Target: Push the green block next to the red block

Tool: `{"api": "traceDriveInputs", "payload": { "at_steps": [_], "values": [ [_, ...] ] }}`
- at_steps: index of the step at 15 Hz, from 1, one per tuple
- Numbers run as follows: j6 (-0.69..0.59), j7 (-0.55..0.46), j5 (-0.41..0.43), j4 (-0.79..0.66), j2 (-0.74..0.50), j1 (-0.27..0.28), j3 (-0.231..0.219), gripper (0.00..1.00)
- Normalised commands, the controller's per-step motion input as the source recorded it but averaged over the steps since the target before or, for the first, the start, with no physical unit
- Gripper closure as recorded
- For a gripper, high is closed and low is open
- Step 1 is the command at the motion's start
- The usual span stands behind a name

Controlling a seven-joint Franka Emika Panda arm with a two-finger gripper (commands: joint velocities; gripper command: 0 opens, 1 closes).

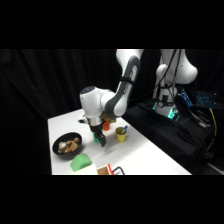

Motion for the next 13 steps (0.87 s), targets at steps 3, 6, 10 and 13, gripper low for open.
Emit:
{"api": "traceDriveInputs", "payload": {
  "at_steps": [3,6,10,13],
  "values": [
    [-0.47,-0.35,0.145,0.03,-0.29,-0.117,0.173,0.0],
    [-0.48,-0.21,0.117,0.07,-0.34,-0.048,0.041,0.0],
    [-0.43,-0.06,0.042,0.16,-0.28,0.019,-0.066,0.0],
    [-0.32,0.03,0.025,0.19,-0.16,0.047,-0.087,0.0]
  ]
}}
